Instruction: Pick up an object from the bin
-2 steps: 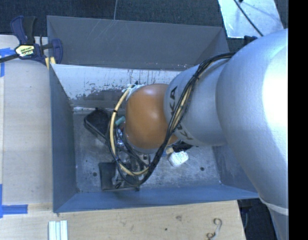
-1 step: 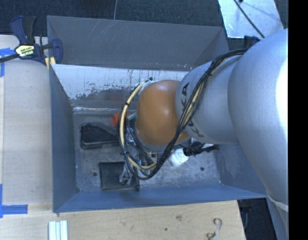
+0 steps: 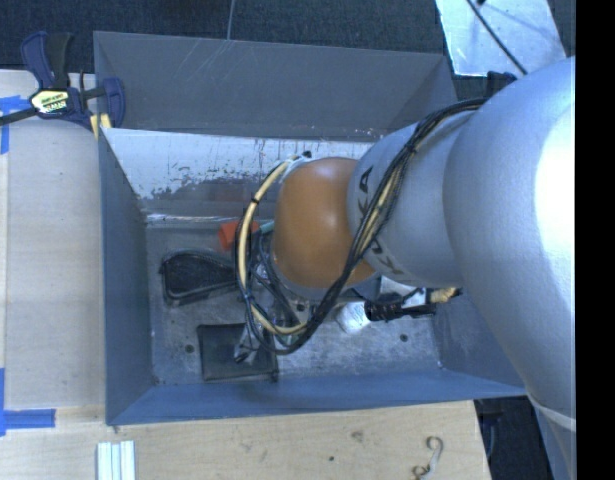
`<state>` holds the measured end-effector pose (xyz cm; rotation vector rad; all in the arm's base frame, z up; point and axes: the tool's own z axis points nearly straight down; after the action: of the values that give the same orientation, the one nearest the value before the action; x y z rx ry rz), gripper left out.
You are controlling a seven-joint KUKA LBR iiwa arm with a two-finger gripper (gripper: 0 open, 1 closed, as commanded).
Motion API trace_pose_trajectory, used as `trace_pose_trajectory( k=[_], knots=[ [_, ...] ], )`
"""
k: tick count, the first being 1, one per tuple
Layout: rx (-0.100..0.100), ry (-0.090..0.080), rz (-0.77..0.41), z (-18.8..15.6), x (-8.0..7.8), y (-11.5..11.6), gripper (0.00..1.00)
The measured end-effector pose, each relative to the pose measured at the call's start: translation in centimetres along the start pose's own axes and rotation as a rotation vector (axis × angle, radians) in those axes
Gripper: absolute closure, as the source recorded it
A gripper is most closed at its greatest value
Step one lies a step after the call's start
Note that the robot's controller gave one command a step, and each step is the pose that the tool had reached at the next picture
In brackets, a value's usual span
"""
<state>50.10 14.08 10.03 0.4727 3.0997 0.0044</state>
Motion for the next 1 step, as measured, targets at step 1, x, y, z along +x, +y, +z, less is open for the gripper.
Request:
trace_pose_trajectory(
  k=[1],
  knots=[
    [0.006, 0.007, 0.189, 3.11, 0.04, -1.18, 0.00]
  ],
)
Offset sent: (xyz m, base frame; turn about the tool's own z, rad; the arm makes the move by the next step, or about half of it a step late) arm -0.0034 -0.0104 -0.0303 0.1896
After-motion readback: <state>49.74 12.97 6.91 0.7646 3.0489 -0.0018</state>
